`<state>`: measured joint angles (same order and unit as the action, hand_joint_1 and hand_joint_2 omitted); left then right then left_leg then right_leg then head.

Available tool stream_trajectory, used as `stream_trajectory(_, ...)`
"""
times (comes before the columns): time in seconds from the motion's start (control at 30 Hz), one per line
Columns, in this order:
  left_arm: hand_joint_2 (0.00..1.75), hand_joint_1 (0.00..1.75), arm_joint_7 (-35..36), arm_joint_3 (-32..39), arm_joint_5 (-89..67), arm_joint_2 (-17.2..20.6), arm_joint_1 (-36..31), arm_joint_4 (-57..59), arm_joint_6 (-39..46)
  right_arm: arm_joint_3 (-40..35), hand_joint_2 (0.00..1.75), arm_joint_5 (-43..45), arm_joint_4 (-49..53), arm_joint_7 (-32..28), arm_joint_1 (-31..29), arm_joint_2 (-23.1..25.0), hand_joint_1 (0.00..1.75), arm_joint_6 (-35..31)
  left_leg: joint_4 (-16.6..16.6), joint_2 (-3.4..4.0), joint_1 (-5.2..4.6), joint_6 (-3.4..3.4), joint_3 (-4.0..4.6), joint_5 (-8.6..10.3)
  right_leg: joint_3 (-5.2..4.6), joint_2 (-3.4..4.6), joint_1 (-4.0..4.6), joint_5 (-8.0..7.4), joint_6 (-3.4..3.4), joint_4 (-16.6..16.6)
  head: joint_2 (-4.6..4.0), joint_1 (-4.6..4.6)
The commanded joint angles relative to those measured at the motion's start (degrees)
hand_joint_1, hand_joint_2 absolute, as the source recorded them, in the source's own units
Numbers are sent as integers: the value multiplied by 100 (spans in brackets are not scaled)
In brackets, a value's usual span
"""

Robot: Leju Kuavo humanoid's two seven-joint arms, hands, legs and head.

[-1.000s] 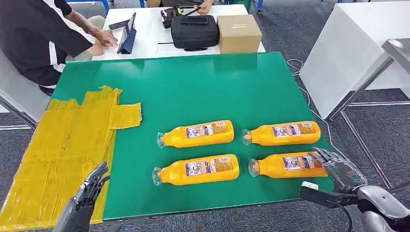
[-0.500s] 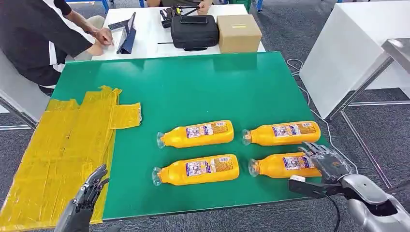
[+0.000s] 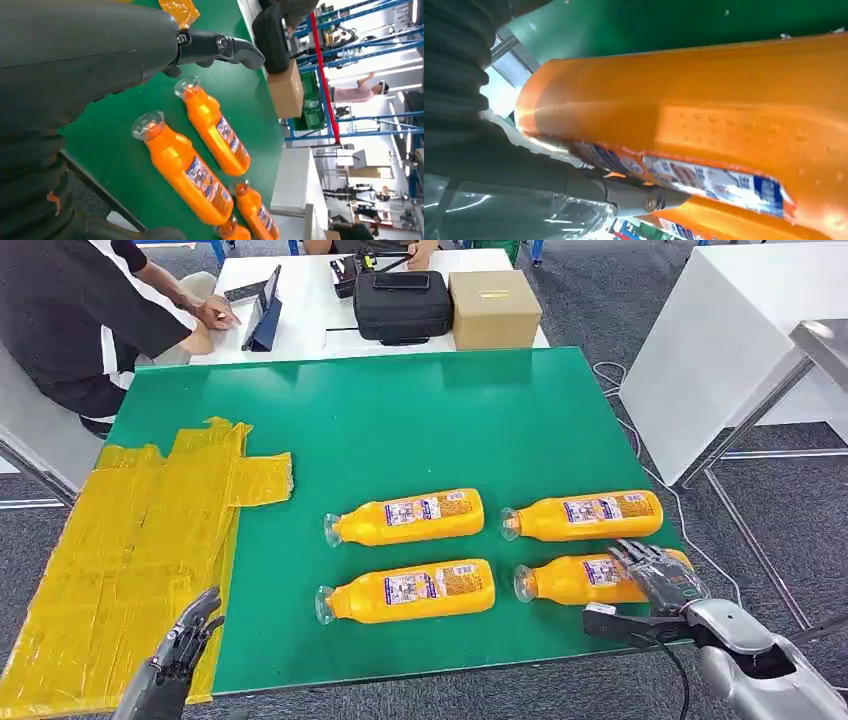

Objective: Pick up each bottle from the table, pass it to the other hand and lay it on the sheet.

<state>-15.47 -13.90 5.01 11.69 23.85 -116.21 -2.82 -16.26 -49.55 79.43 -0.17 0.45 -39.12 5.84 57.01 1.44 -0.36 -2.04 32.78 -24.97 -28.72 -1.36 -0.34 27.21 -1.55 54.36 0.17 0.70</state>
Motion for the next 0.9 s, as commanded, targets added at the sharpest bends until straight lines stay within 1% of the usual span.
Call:
stream_trajectory(0.03, 175, 0, 96, 124, 21, -75, 26, 129, 10, -215, 175, 199, -718, 45, -413, 306, 0, 219, -14, -4, 7, 18, -29, -7, 29, 21, 4, 1, 6, -20, 2, -2)
stream_trajectory(0.23, 175, 0, 96, 124, 21, -75, 26, 129, 10, -215, 175, 199, -718, 45, -413, 306, 0, 219, -6, -3, 6, 8, -13, -1, 13, 9, 4, -2, 3, -11, 2, -2)
stream_trajectory(0.47, 175, 0, 96, 124, 21, -75, 26, 129, 10, -215, 175, 199, -718, 45, -413, 306, 0, 219, -12, -6, 7, 16, -29, -3, 31, 17, 4, -2, 6, -18, 2, -2)
stream_trajectory(0.63, 175, 0, 96, 124, 21, -75, 26, 129, 10, -215, 175, 199, -718, 45, -413, 306, 0, 219, -8, -4, 6, 10, -25, -2, 27, 11, 4, -2, 4, -13, 2, -2)
stream_trajectory(0.77, 175, 0, 163, 128, -10, -131, -46, 157, -25, -237, 175, 226, -949, 124, -466, 337, 0, 291, -12, -7, 7, 14, -31, -1, 34, 15, 4, -3, 5, -18, 0, -2)
stream_trajectory(0.9, 175, 0, 197, 130, -26, -168, -121, 237, -97, -157, 175, 349, -1060, 185, -326, 361, 0, 403, -12, -14, 8, 12, -36, 0, 40, 3, 6, -3, 4, -20, 2, -2)
